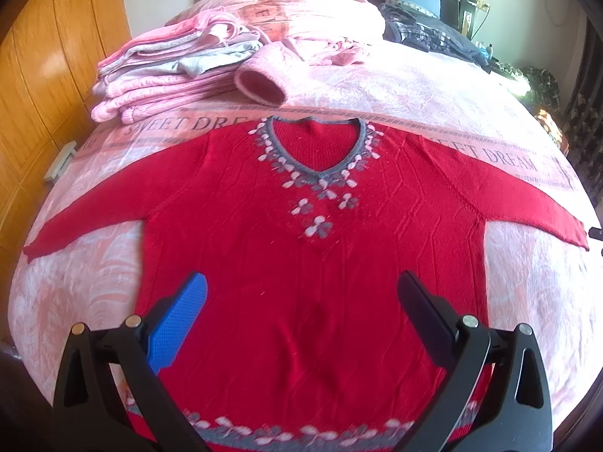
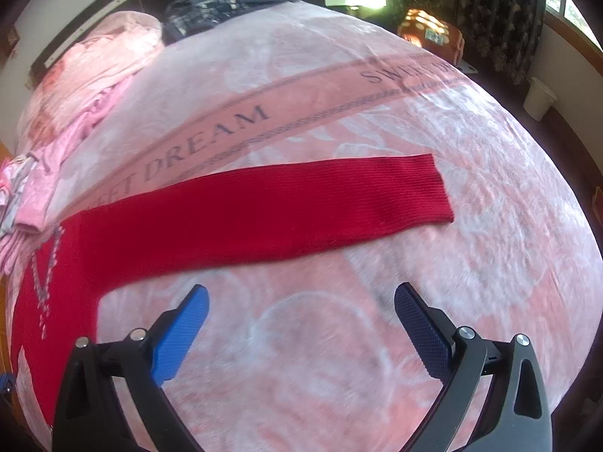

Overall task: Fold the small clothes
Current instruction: 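Move the right tool to the red sleeve cuff and close on it, then lift the sleeve with the right tool, fold it across the body, release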

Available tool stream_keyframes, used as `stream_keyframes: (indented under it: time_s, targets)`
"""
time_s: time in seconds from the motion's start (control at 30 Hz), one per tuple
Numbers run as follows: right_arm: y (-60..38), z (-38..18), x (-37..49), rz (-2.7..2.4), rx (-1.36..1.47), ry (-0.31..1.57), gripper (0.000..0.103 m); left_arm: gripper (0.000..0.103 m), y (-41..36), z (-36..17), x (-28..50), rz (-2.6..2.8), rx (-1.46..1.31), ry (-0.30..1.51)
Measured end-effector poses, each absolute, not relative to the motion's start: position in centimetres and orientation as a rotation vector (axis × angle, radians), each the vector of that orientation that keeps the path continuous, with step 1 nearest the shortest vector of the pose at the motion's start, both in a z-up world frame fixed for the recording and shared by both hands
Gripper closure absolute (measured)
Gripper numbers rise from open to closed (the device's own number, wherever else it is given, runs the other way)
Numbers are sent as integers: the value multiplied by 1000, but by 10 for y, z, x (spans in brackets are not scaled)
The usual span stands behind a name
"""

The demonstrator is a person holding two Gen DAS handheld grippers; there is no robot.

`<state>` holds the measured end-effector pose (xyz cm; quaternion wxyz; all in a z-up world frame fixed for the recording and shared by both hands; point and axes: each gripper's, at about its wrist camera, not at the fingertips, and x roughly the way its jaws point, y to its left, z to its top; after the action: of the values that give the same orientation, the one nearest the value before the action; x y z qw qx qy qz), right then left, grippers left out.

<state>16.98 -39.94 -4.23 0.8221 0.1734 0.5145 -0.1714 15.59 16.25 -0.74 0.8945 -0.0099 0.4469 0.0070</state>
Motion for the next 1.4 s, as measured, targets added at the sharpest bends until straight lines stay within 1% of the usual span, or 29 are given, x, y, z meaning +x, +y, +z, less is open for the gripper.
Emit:
stream_keyframes:
  time_s: [0.1,0.27,0.4,0.47,0.5,0.57,0.6,0.63,0.67,0.7,0.73,0.97,1.13,1.4]
  targets:
    - [-457,-62,183,-368,446,1140,5,3,155,-16,161,17,-12,935]
    - [-513,-89,192,-368,538,1165,7,3,147,-40,167,25,22,985]
    - [-535,-109,191,-377,608,1185,15,3,143,-50,171,33,35,1007]
    - [-544,-115,191,-377,646,1171,17,3,140,-52,171,36,47,1005]
    - [-546,-116,191,-379,649,1162,20,3,138,-52,171,36,52,1003]
    - [-548,-116,192,-410,619,1171,36,3,136,-52,171,34,58,1003]
    - [-548,-115,193,-429,589,1184,52,3,135,-52,170,33,59,1004]
    - [-548,-114,194,-427,576,1187,63,3,134,-52,170,30,60,1002]
    - [-549,-112,194,-411,589,1180,70,3,133,-52,169,28,62,1002]
    - [-550,-111,193,-393,615,1170,83,3,133,-52,169,27,63,1002]
    - [-550,-110,192,-376,635,1159,92,3,133,-52,168,27,61,1003]
    - [-514,-93,205,-424,440,1136,93,3,146,-51,165,38,53,998]
    - [-480,-76,209,-374,375,1089,93,3,162,-52,170,51,19,1007]
    - [-379,-58,232,-163,310,1040,93,3,178,-53,187,39,-5,1005]
